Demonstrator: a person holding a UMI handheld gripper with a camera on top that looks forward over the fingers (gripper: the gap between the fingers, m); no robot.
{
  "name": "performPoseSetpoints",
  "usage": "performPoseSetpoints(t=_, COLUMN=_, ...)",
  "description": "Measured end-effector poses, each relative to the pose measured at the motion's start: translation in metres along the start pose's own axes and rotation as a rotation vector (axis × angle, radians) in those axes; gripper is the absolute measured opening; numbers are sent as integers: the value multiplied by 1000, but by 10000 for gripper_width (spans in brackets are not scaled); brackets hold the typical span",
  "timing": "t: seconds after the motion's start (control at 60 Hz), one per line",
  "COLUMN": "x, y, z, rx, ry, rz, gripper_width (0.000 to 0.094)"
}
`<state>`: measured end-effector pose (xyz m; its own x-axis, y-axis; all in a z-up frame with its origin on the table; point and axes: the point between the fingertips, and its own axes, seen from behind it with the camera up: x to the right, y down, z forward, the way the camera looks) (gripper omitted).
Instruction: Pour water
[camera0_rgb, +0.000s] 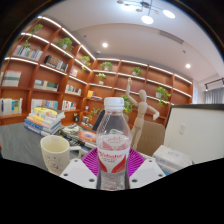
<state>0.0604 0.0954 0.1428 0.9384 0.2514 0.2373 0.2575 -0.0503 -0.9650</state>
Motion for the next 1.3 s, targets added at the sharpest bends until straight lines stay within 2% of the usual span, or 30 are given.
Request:
performPoseSetpoints(t=0.233, x=3, y=35, z=18, rx=-5, ry=-7, rz=124, gripper_width=377)
performPoseSetpoints(t=0.3, x=8, y=31, z=17, rx=29, ry=9, rz=129, gripper_width=369)
performPoseSetpoints(t=0.483, x=15, y=35, z=16, rx=20, ry=39, rz=196, gripper_width=379)
performPoseSetpoints(t=0.633, x=19, y=36, z=16, rx=12, ry=42, rz=234, gripper_width=508)
performPoseSetpoints(t=0.733, x=15, y=44, z=10, rx=-43, ry=35, rz=273, gripper_width=616)
performPoseSetpoints(t=0.817, x=16, y=41, z=-6, rx=-47, ry=45, rz=295, gripper_width=740)
performPoseSetpoints(t=1.017, x=13, y=41, z=-75, rx=-87, ry=104, rz=336, gripper_width=815)
performPoseSetpoints(t=1.3, x=17, y=30, z=-180, rx=-132, ry=221, rz=275, gripper_width=817)
